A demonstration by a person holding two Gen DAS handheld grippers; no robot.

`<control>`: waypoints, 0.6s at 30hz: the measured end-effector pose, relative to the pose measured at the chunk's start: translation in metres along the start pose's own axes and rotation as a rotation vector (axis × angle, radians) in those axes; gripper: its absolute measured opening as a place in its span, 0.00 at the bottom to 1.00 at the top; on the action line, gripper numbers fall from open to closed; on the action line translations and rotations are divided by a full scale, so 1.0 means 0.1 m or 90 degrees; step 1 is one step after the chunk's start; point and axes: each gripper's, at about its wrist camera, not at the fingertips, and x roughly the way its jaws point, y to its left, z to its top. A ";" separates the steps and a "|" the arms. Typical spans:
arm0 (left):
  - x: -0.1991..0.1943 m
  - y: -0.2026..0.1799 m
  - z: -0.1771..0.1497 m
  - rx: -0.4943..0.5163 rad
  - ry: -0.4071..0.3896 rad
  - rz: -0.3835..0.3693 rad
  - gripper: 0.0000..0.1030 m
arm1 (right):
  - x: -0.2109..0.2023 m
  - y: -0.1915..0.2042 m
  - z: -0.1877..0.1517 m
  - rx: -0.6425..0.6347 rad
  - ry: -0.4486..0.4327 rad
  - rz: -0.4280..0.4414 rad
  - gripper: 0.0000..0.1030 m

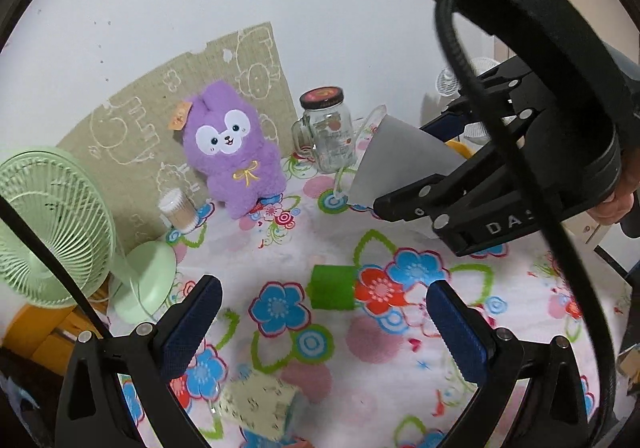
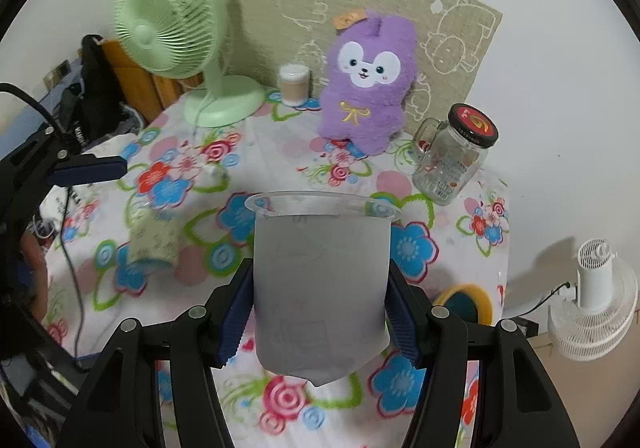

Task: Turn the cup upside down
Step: 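Lift the white cup with the right gripper, turning it rim up, then carry the held white cup with the right gripper toward the left gripper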

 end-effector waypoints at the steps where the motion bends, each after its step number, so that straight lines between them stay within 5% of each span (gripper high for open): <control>1: -0.06 -0.03 -0.02 0.002 -0.001 0.002 1.00 | -0.05 0.04 -0.06 -0.001 0.000 0.003 0.62; 18: -0.55 -0.73 -0.80 -0.003 0.036 -0.048 1.00 | -0.02 0.57 -1.38 0.025 0.070 0.061 0.62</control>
